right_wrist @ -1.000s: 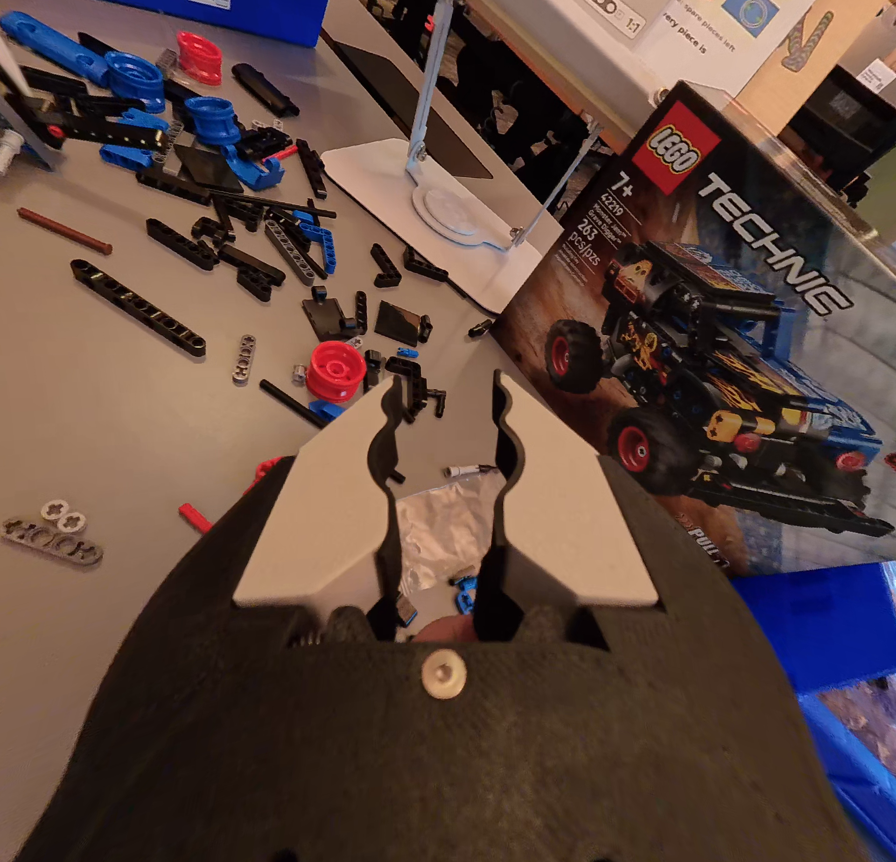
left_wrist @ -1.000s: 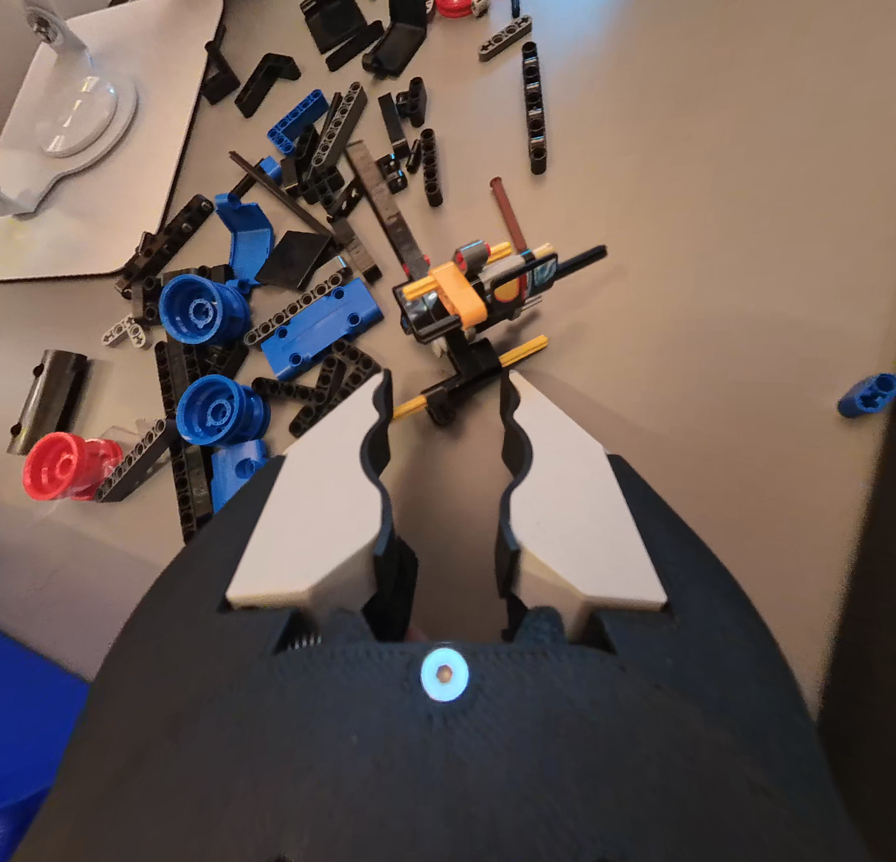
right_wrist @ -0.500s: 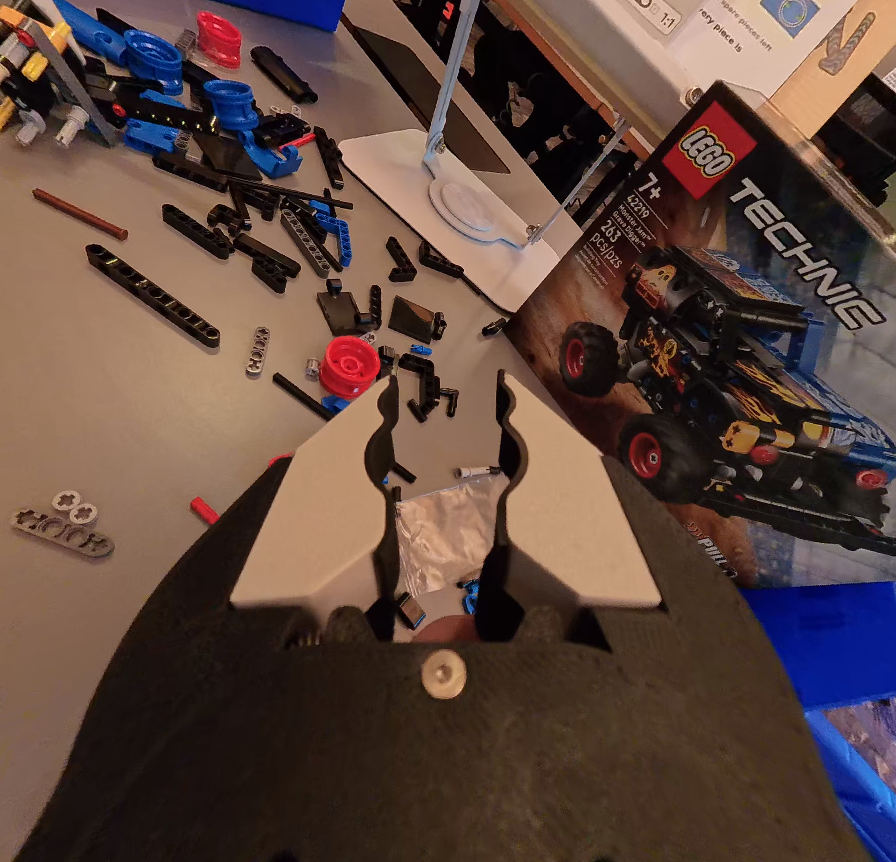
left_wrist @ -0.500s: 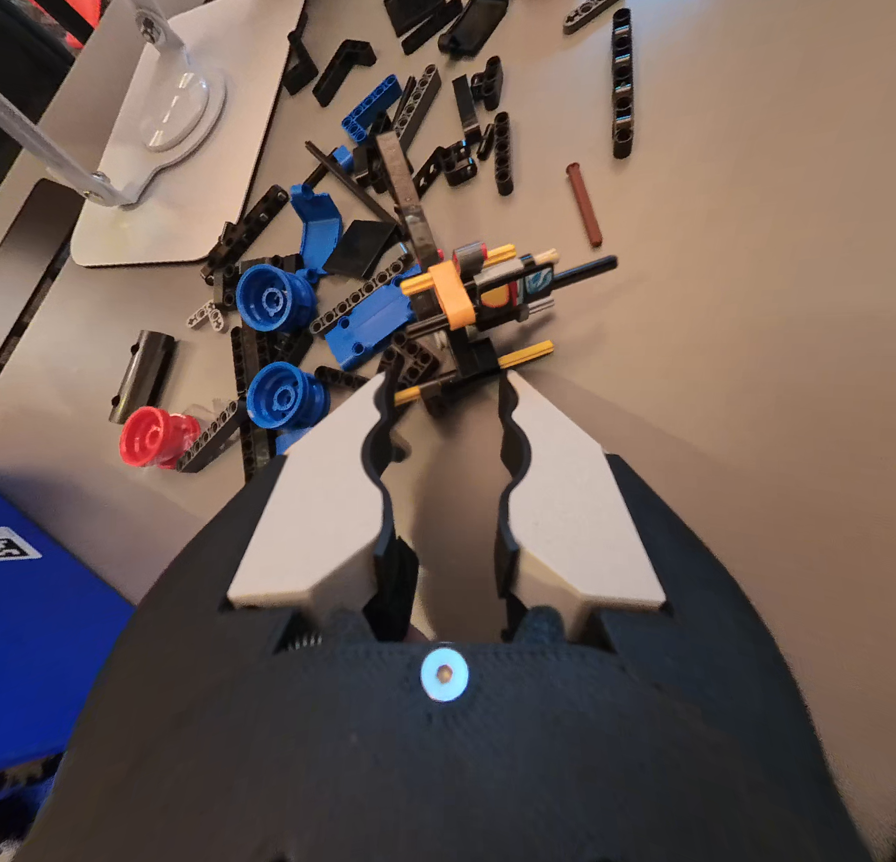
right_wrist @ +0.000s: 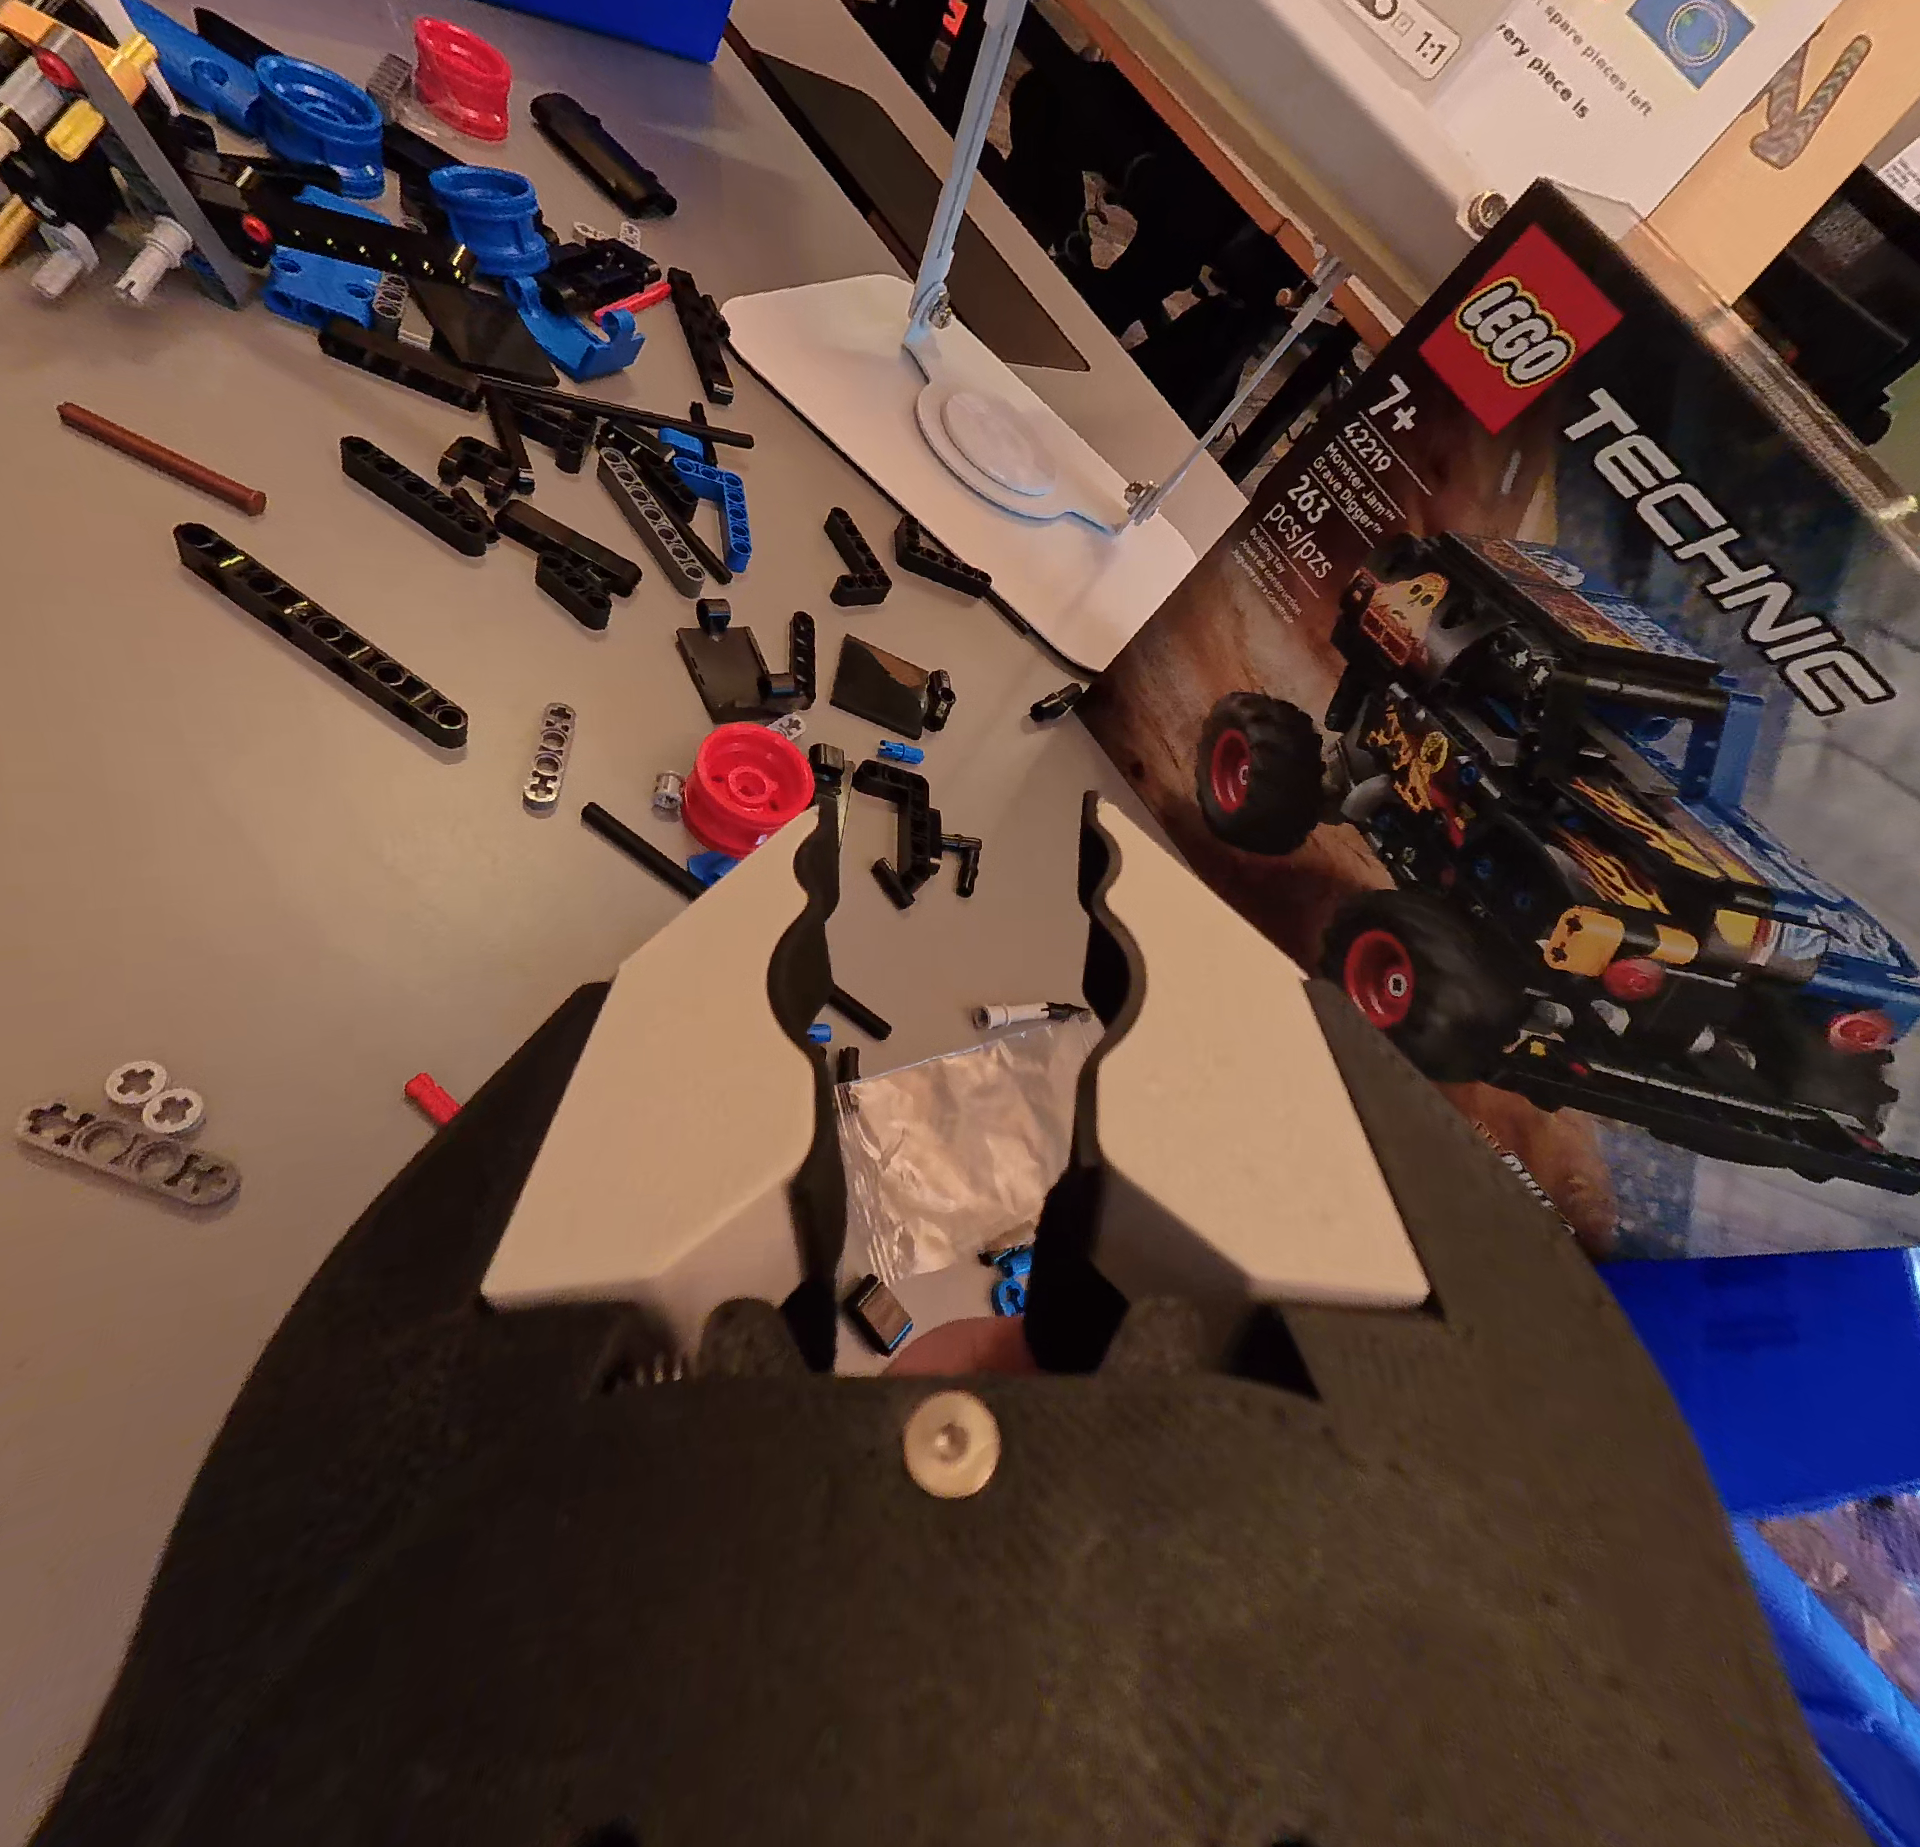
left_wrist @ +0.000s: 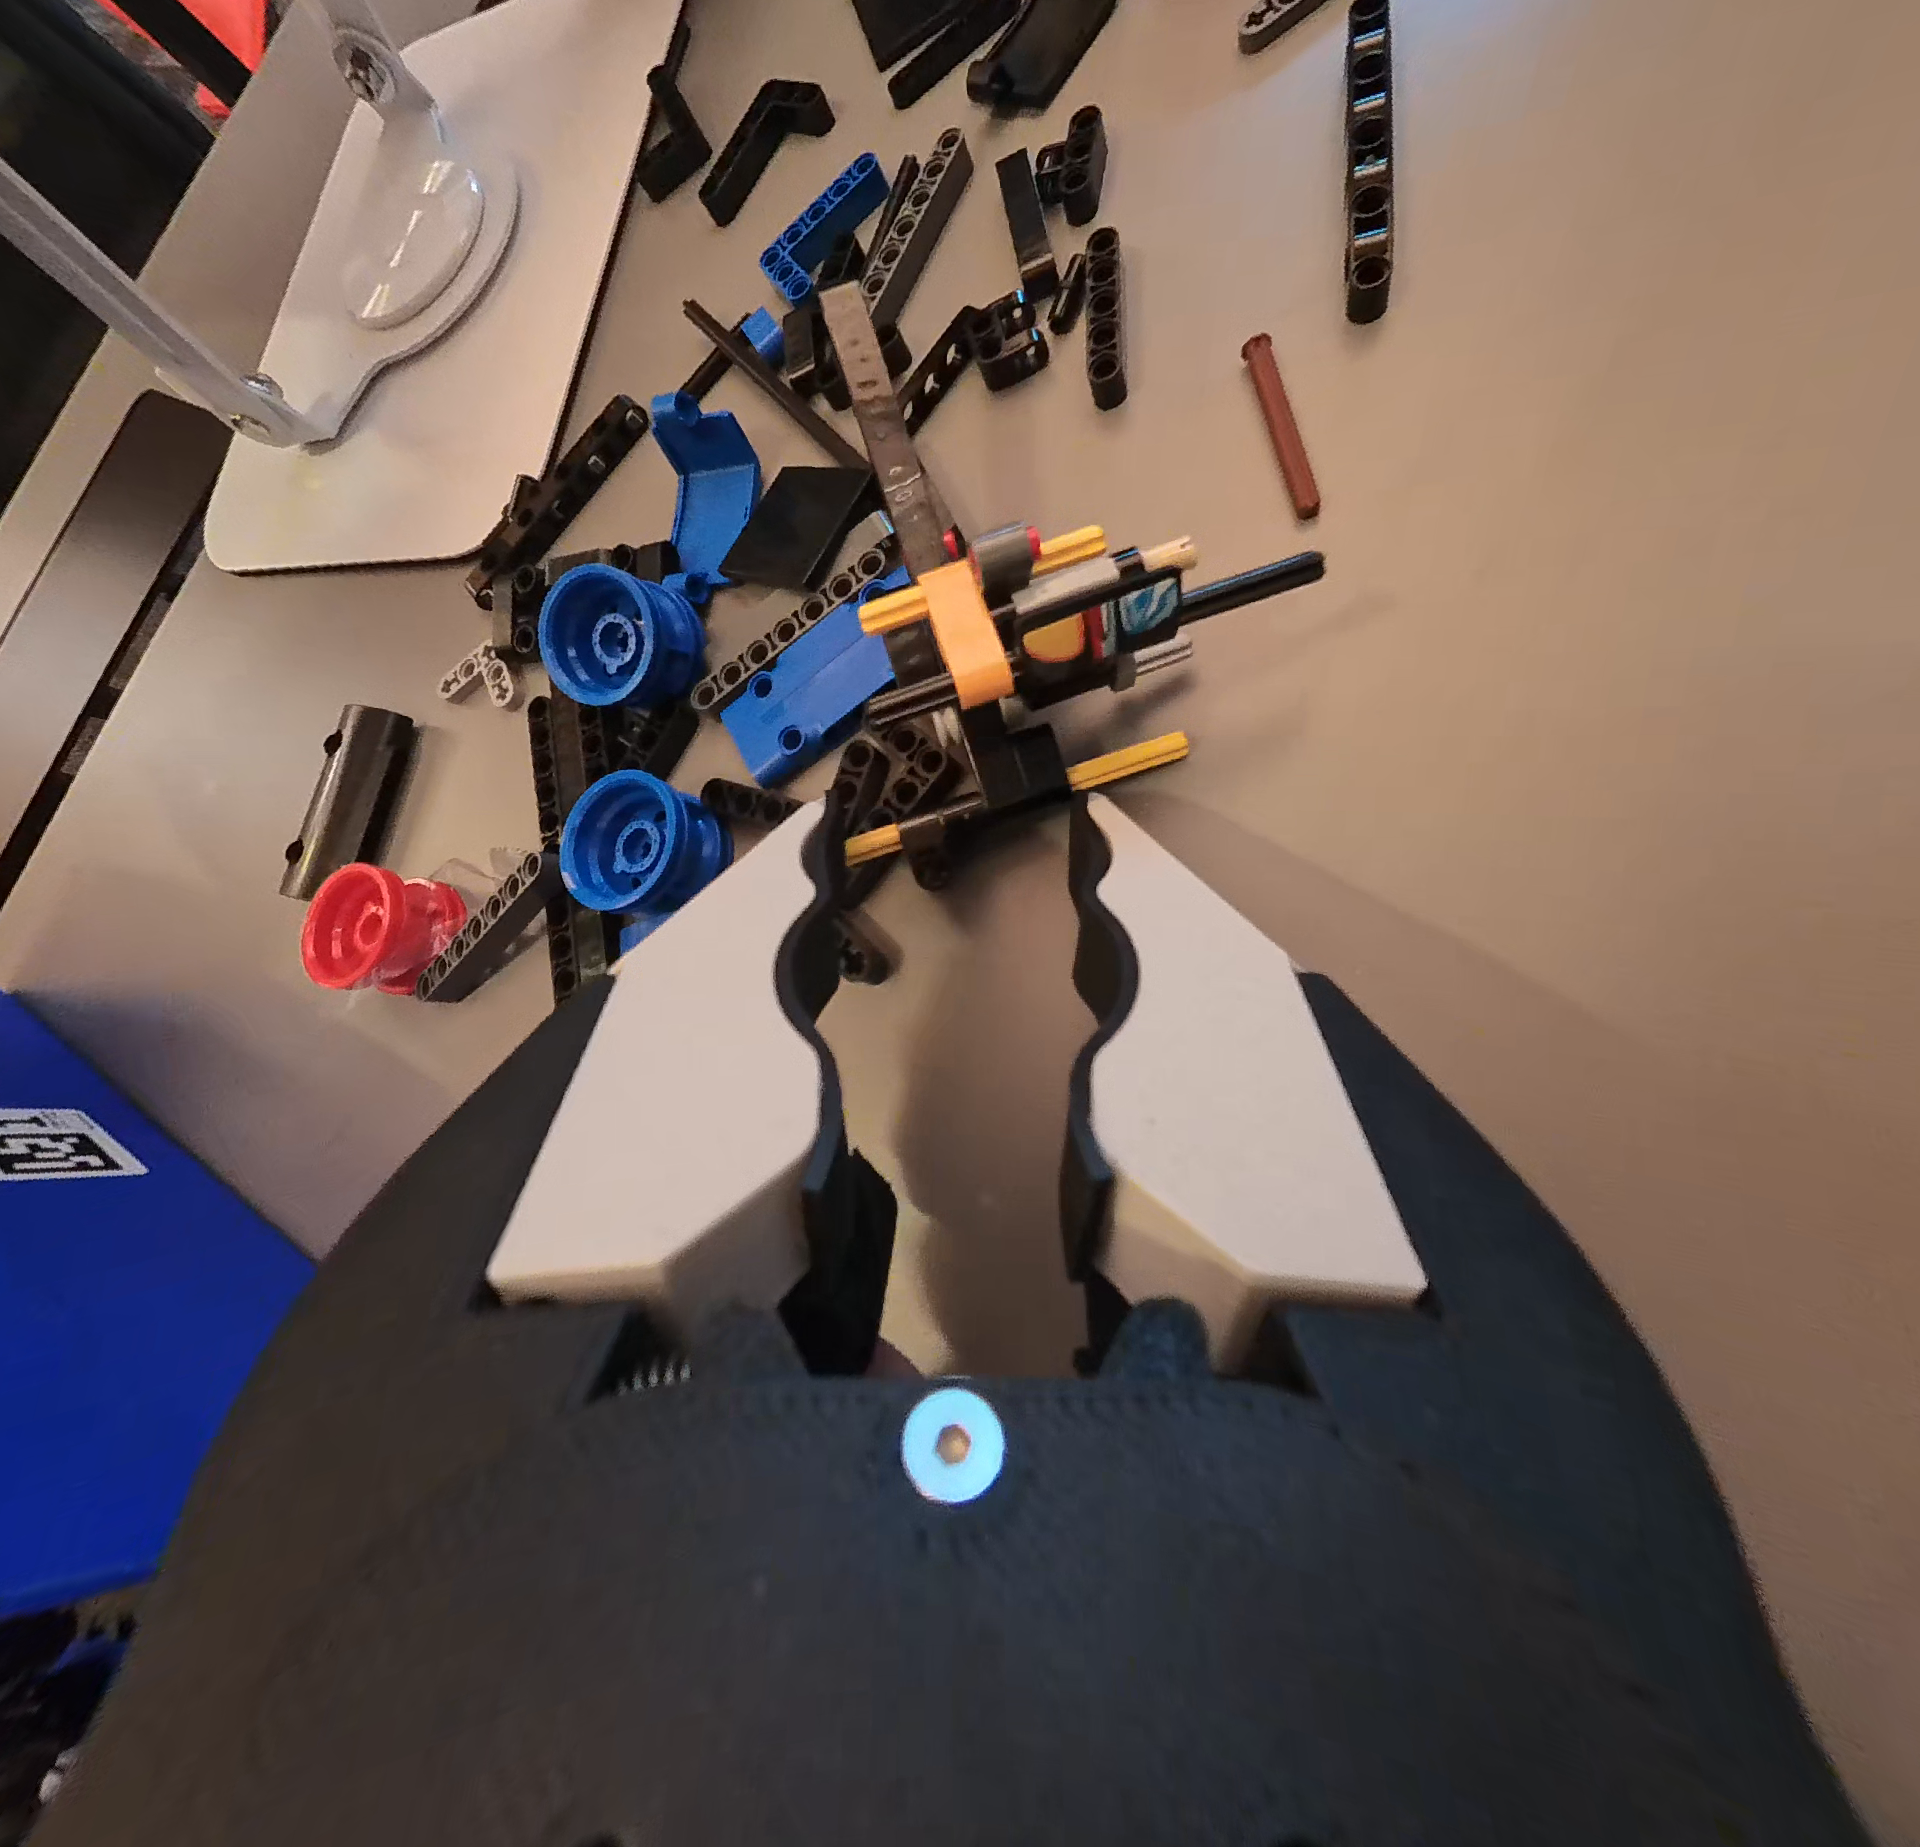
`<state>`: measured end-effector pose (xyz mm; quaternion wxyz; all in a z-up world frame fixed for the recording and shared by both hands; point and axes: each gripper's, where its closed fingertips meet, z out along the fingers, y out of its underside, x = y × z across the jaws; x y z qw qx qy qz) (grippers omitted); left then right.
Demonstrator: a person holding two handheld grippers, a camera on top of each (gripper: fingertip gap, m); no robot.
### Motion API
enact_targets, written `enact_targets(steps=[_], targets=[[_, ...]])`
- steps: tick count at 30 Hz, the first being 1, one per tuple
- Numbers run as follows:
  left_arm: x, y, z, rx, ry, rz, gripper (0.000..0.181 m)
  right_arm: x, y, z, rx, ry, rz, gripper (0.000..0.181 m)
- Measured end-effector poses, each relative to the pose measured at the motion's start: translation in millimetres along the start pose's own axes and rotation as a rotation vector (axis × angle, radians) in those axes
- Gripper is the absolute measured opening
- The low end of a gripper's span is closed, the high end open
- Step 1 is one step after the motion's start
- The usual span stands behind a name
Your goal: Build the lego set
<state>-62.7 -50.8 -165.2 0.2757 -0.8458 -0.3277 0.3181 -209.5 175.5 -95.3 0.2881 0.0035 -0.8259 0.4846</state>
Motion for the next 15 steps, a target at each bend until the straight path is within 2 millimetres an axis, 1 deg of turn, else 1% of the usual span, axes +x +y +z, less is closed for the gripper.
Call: enact_targets(steps=[5,8,12,15], targets=[[-0.3,-5.7,-3.3,0.026,-0.01,0.011,0.043,-0.1,0.0,-0.3,0.0,0.0,-0.002,0.045],[-0.1,-25.6,-13.3,0.125,-0.021,0.017,0.044,0.0,-0.4,-0.6,0.002,0.0,-0.003,0.045],[-3.5,-22.4,-14.0,0.11,-0.039,0.023,0.046,-0.4,-1.2,-0.5,0.003,-0.001,-0.004,0.045],[-5.7,-24.4,-15.1,0.119,-0.057,0.031,0.046,-2.1,-2.4,-0.3,0.005,-0.004,-0.011,0.044]])
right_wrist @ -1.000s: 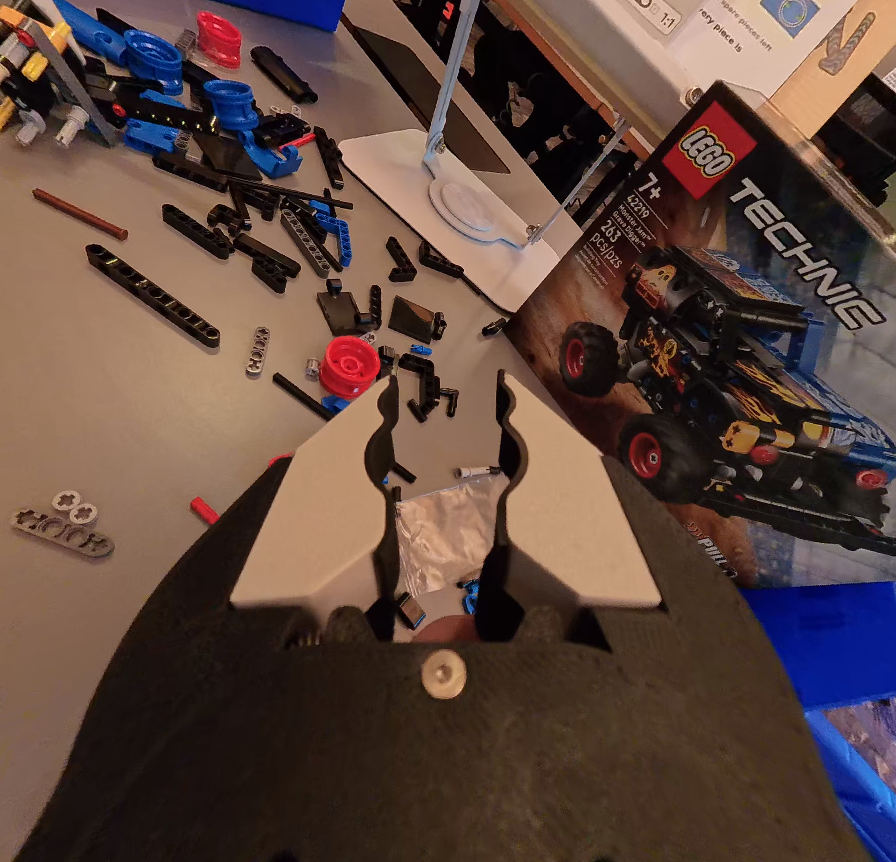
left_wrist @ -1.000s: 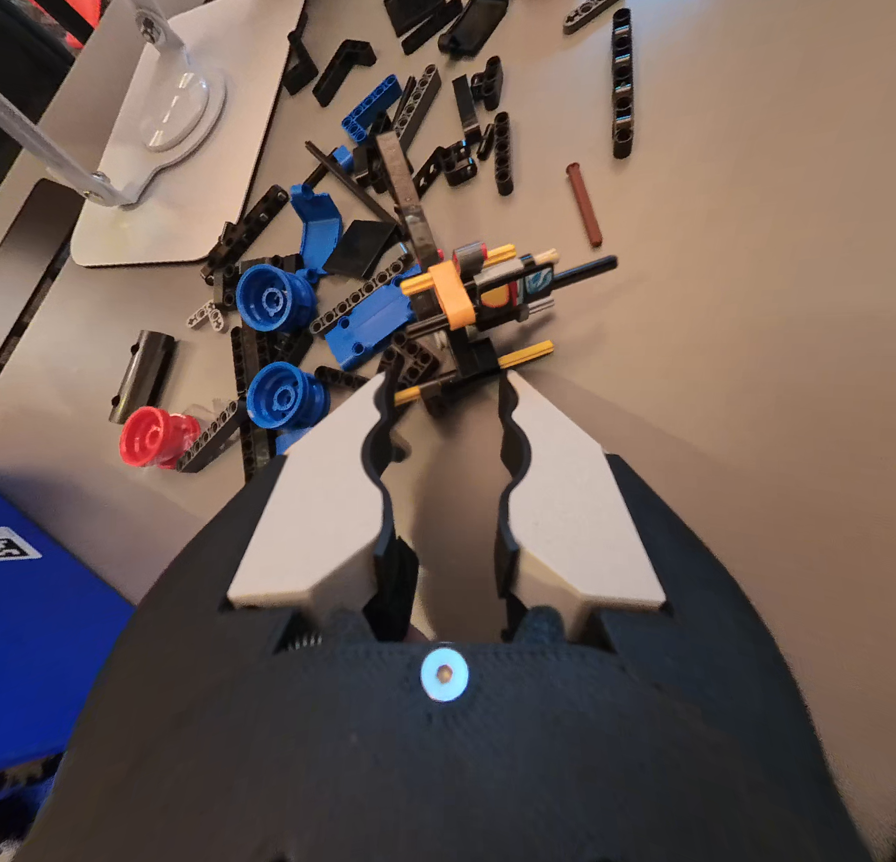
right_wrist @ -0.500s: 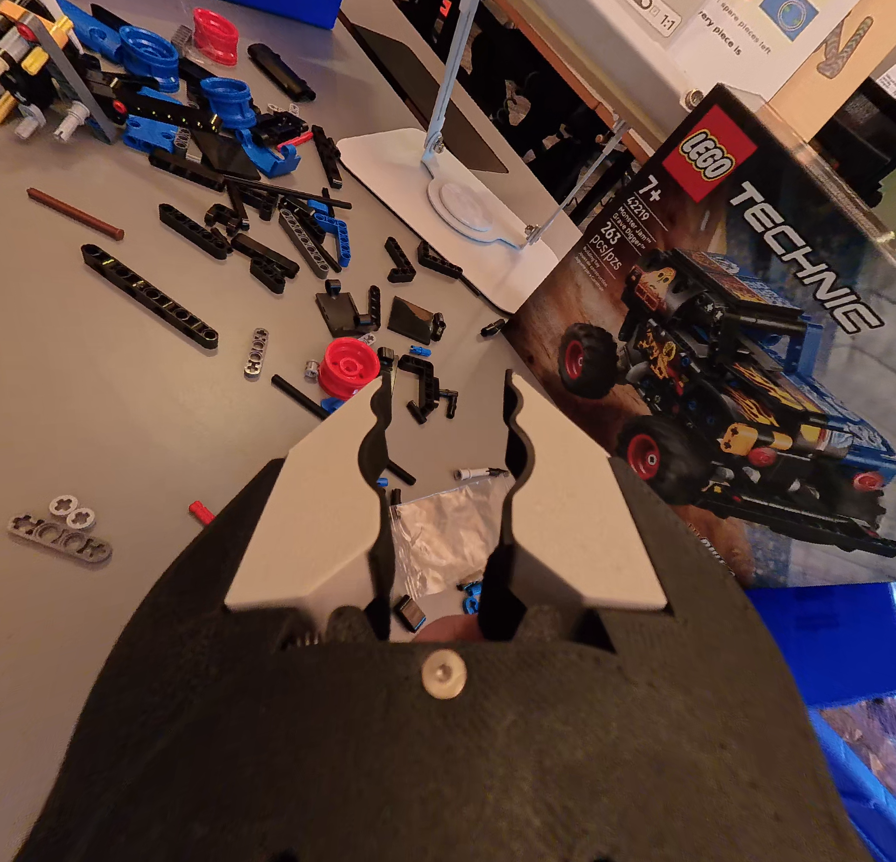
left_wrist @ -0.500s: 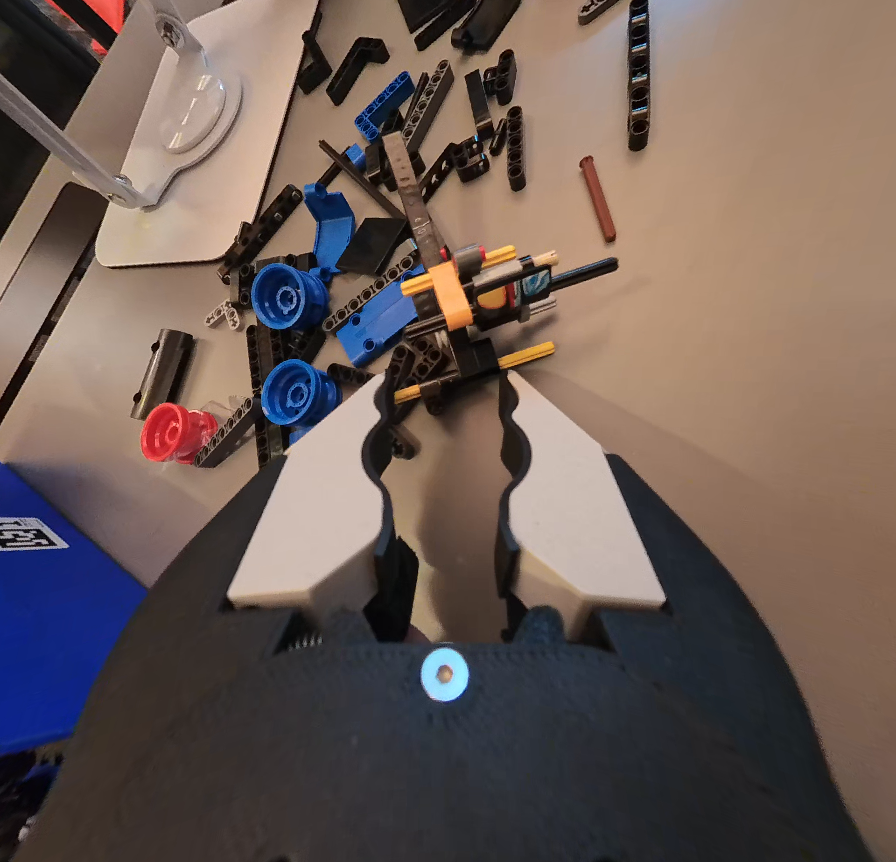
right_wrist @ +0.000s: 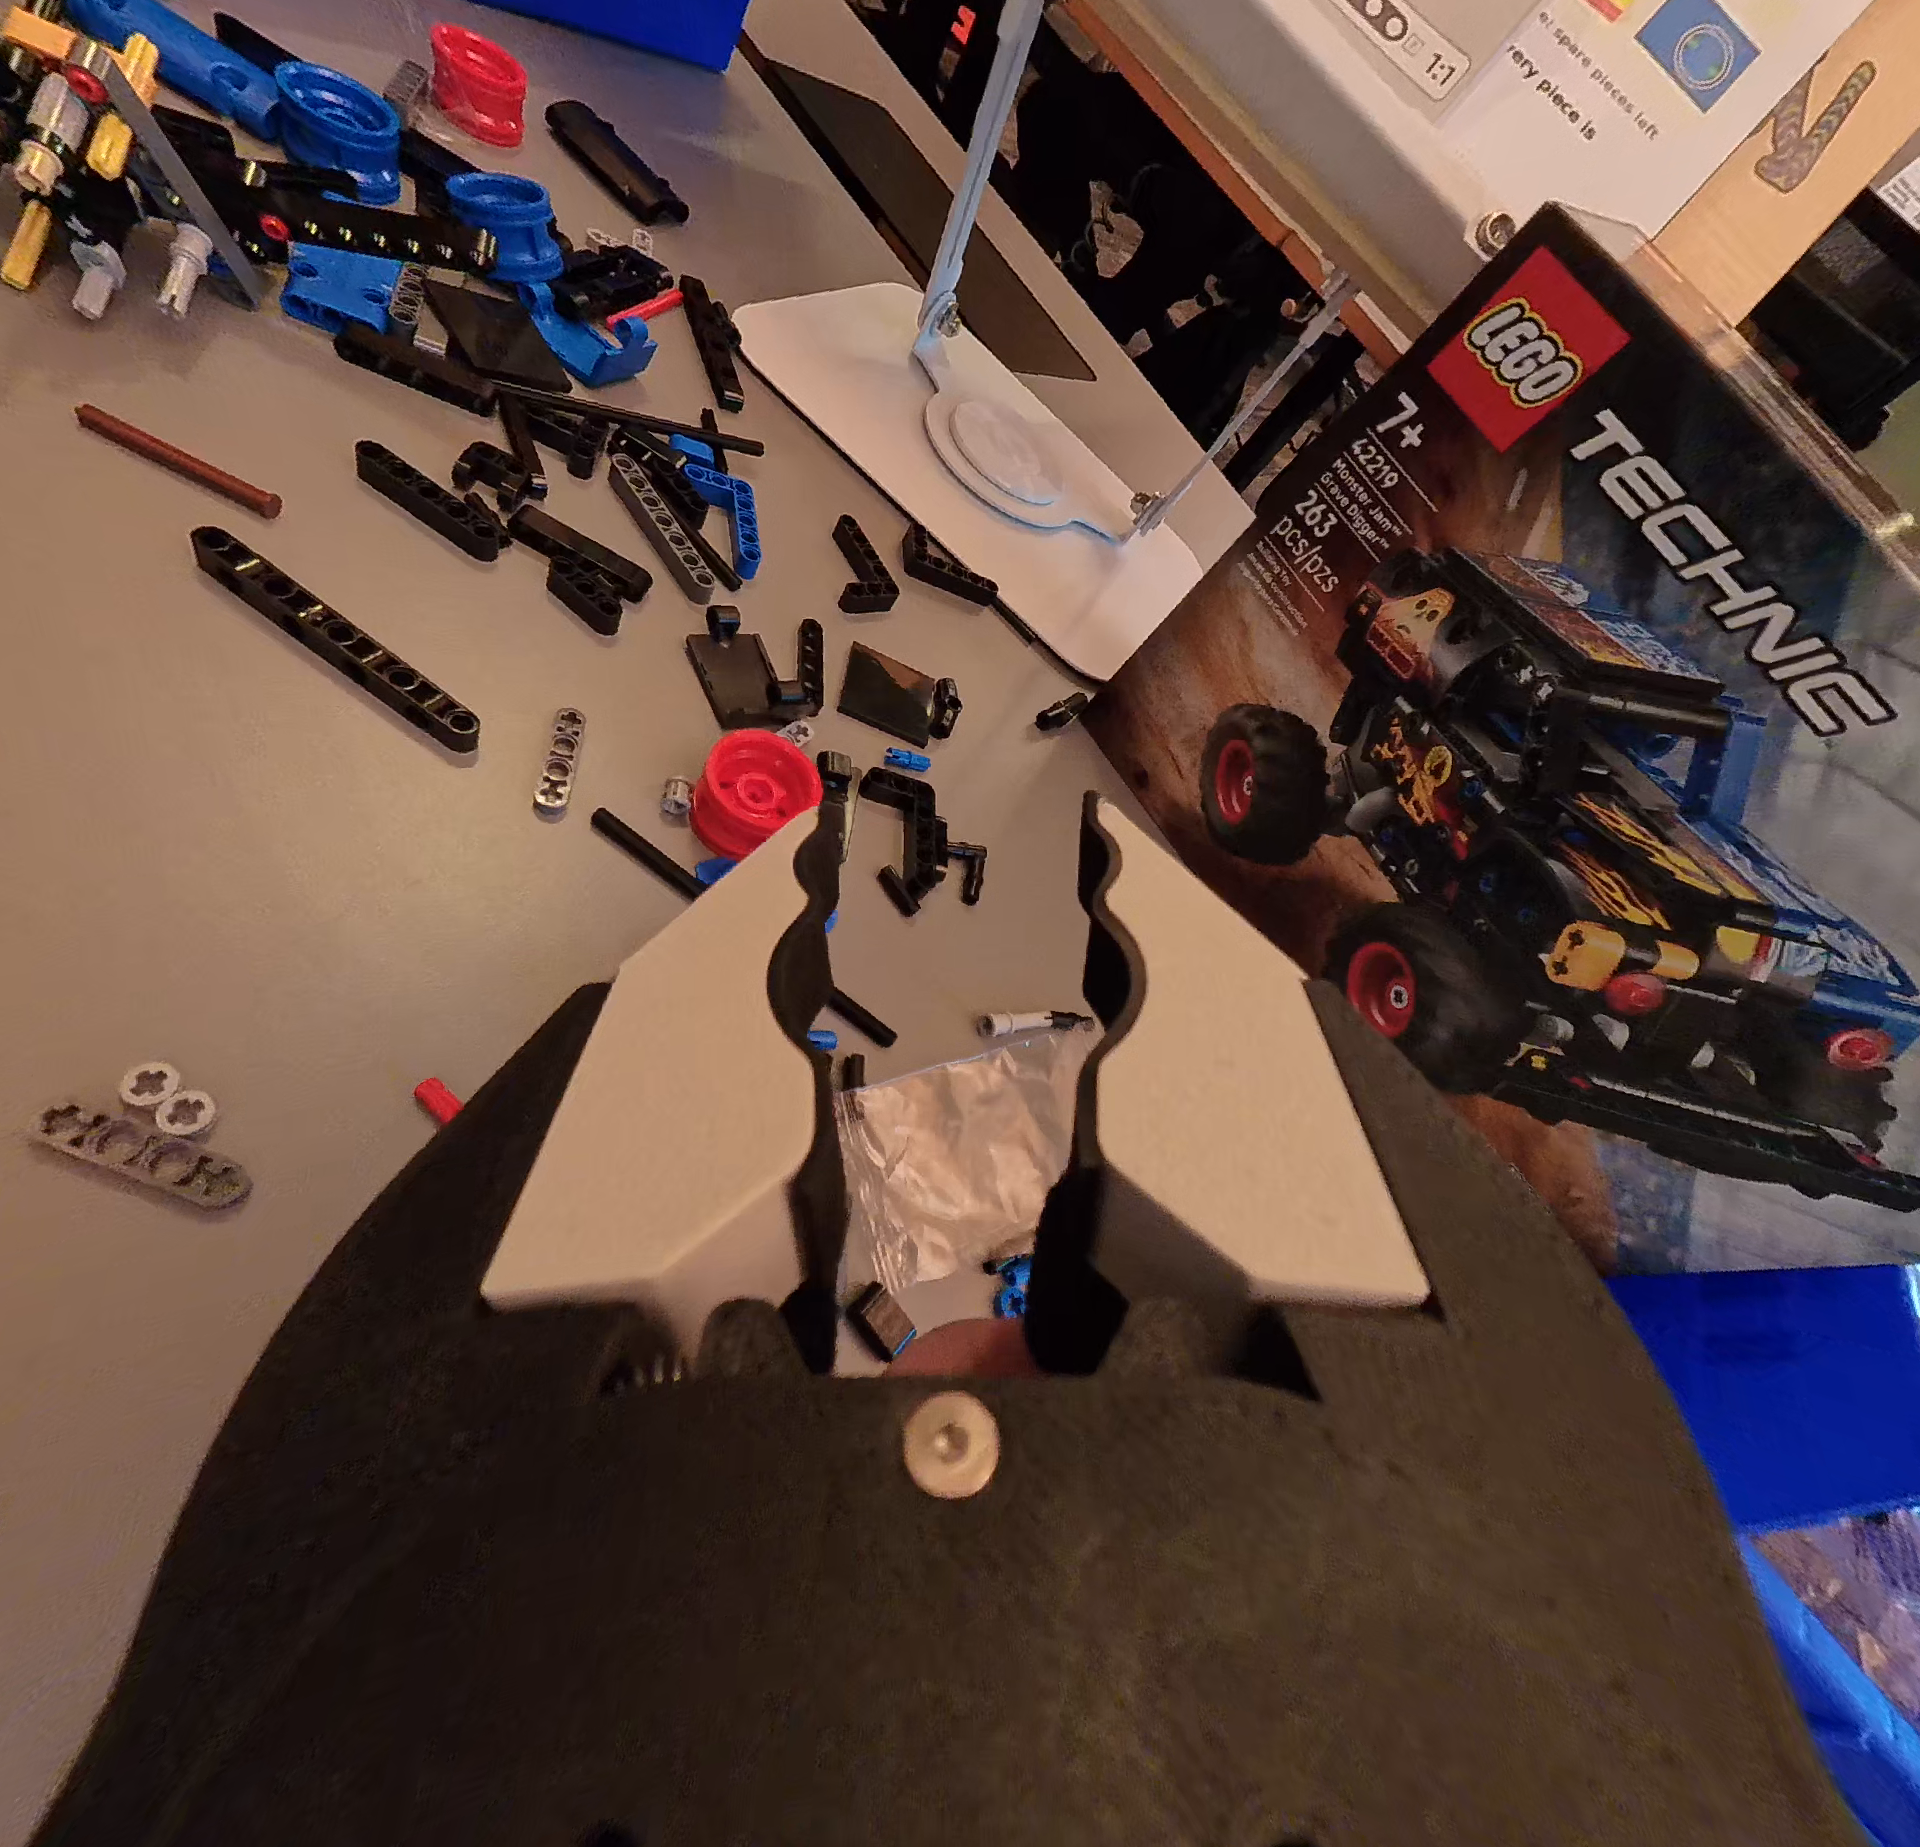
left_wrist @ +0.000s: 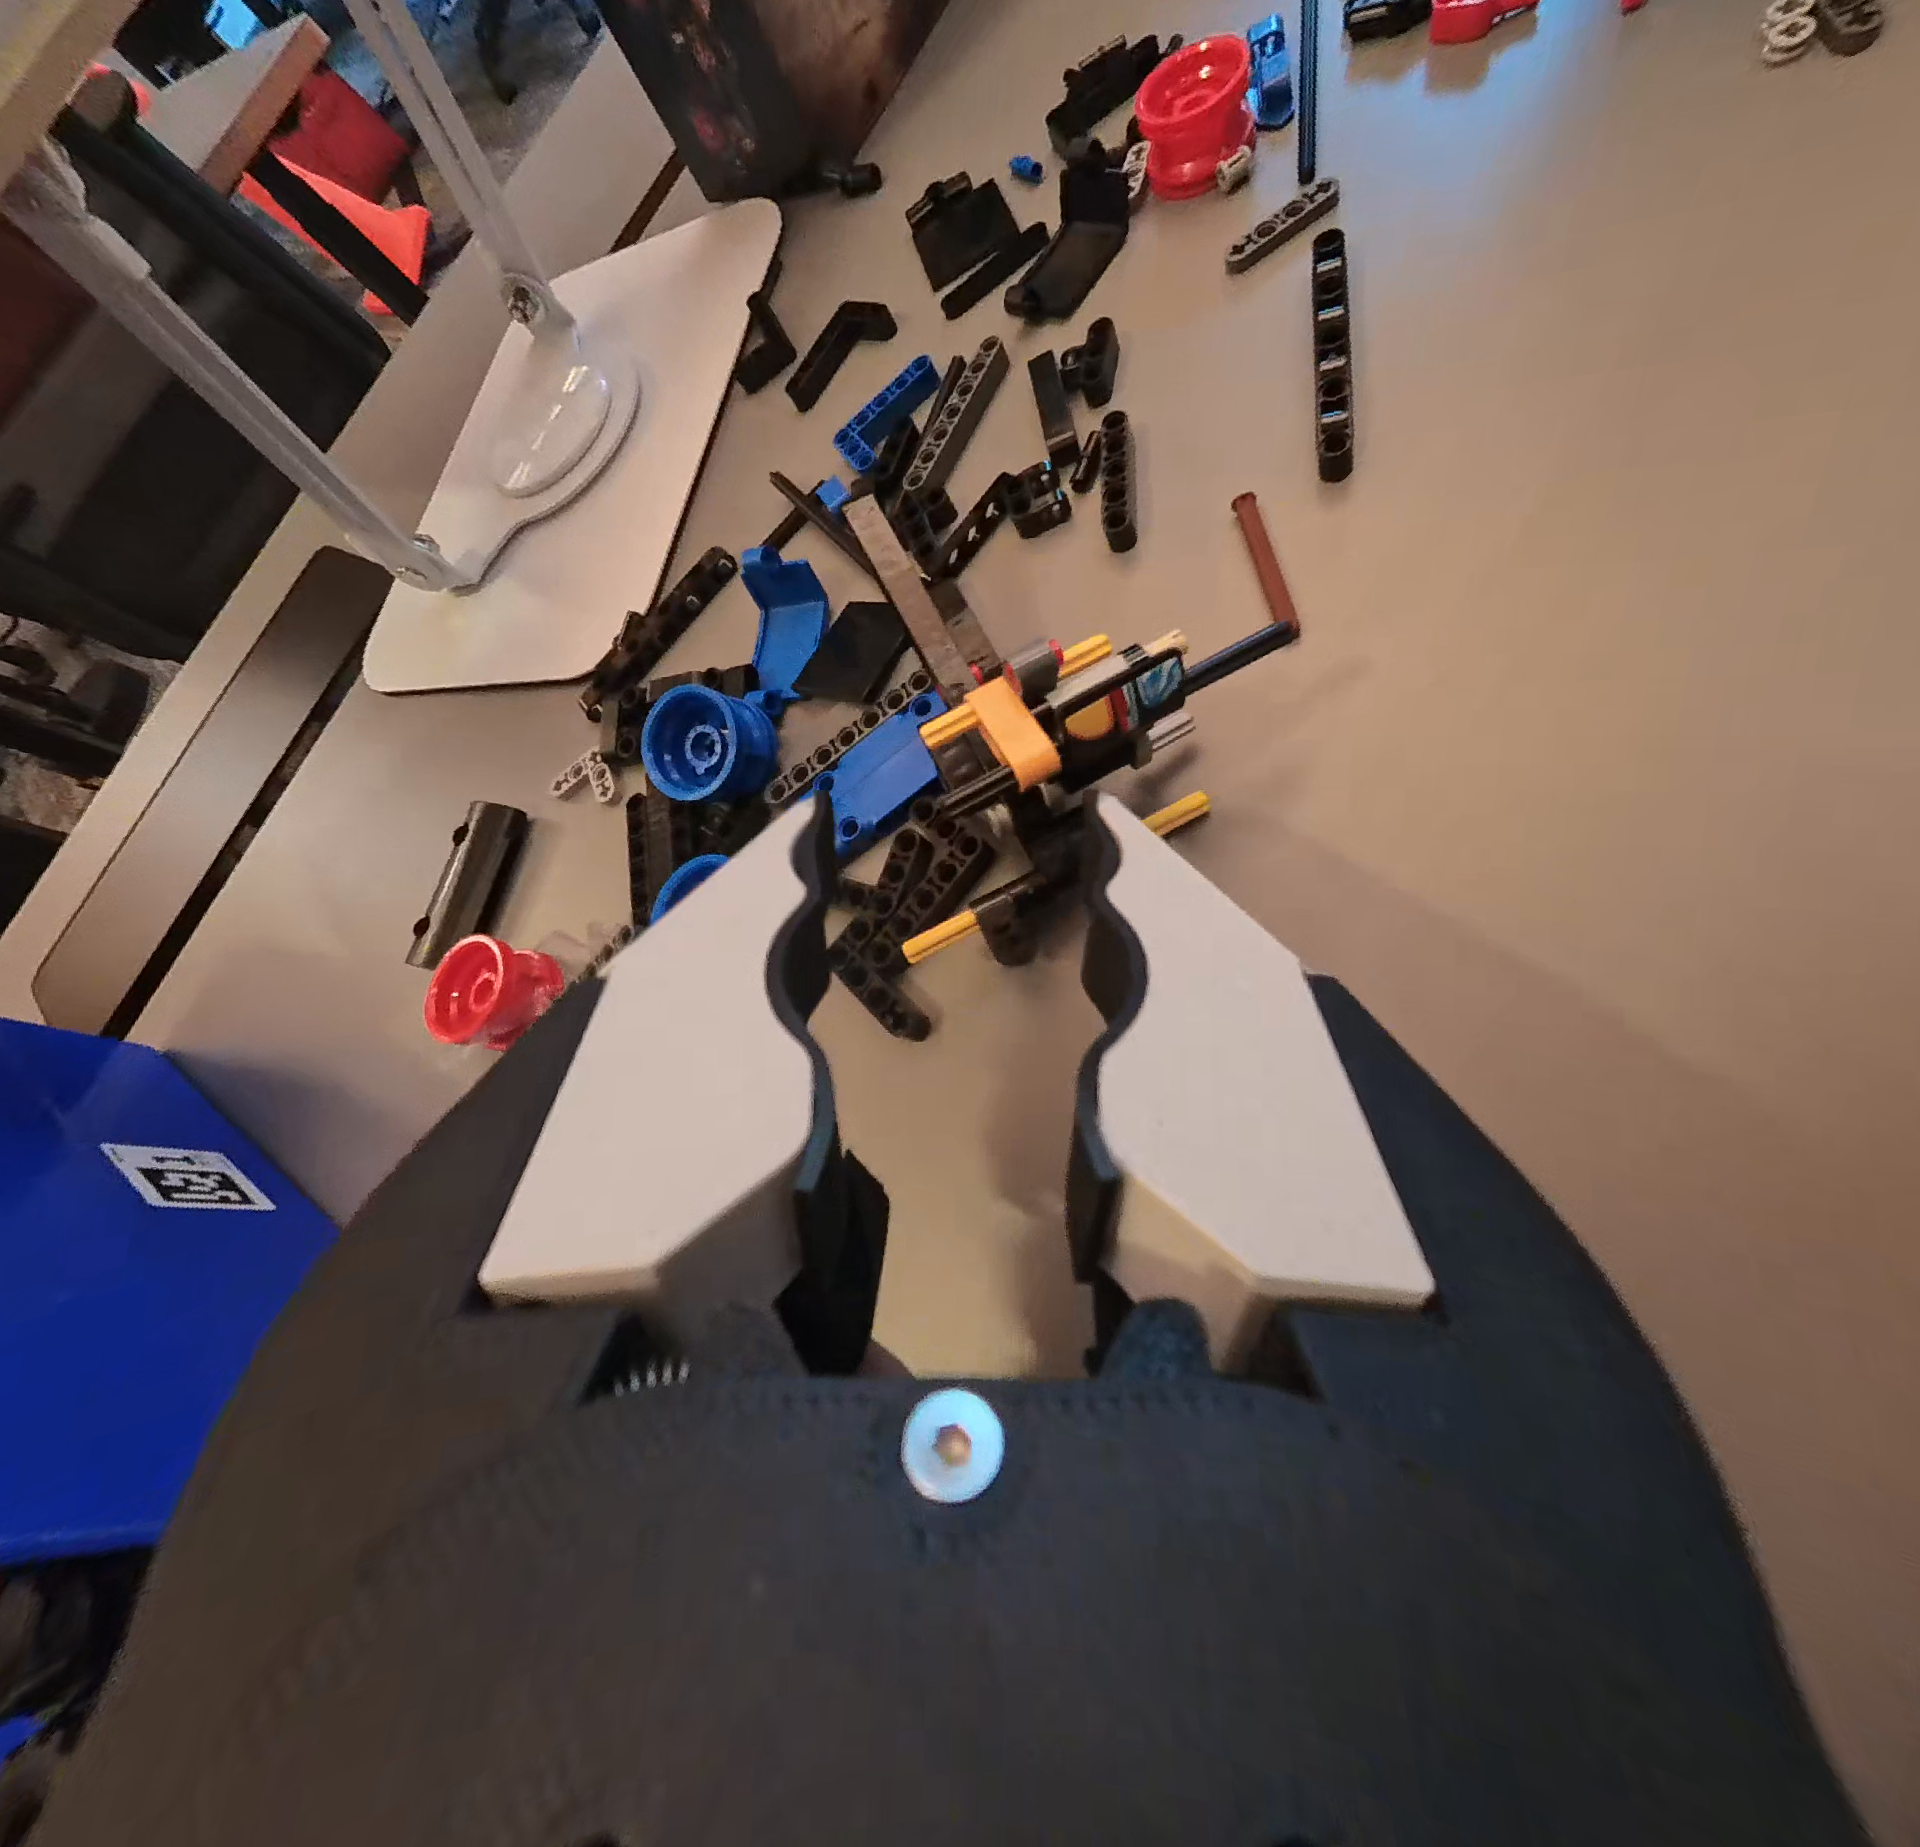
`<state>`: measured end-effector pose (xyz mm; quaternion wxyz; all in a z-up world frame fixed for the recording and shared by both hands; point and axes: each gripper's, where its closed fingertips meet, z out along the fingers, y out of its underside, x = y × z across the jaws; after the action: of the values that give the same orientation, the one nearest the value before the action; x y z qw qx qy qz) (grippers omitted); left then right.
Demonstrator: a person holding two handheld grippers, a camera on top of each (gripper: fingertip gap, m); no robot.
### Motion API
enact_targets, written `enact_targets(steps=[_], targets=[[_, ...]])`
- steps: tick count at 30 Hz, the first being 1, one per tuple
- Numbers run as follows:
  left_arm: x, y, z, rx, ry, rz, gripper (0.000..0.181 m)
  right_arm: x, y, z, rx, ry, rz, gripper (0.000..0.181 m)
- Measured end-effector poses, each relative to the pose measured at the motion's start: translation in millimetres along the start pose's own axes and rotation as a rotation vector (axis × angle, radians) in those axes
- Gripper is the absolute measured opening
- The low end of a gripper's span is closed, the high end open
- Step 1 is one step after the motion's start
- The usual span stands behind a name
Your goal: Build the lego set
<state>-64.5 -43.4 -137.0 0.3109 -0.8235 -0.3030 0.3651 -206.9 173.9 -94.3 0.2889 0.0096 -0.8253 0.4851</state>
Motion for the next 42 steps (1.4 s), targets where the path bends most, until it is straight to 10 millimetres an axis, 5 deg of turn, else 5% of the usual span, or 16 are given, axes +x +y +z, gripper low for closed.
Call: enact_targets(steps=[14,29,37,42], targets=[[-16.2,-30.9,-4.4,0.095,-0.132,-0.012,0.052,-4.2,10.0,20.2,-0.164,0.089,-0.113,0.048],[-35.0,-33.1,-5.8,0.066,-0.272,-0.048,0.058,-4.0,15.5,22.1,-0.196,0.094,-0.103,0.051],[-54.3,-38.8,-13.0,0.013,-0.428,-0.095,0.083,-9.6,-4.3,17.7,-0.14,0.086,-0.074,0.073],[-51.2,-39.8,-17.2,-0.034,-0.459,-0.113,0.093,-38.4,-33.8,18.3,-0.125,0.021,-0.038,0.095]])
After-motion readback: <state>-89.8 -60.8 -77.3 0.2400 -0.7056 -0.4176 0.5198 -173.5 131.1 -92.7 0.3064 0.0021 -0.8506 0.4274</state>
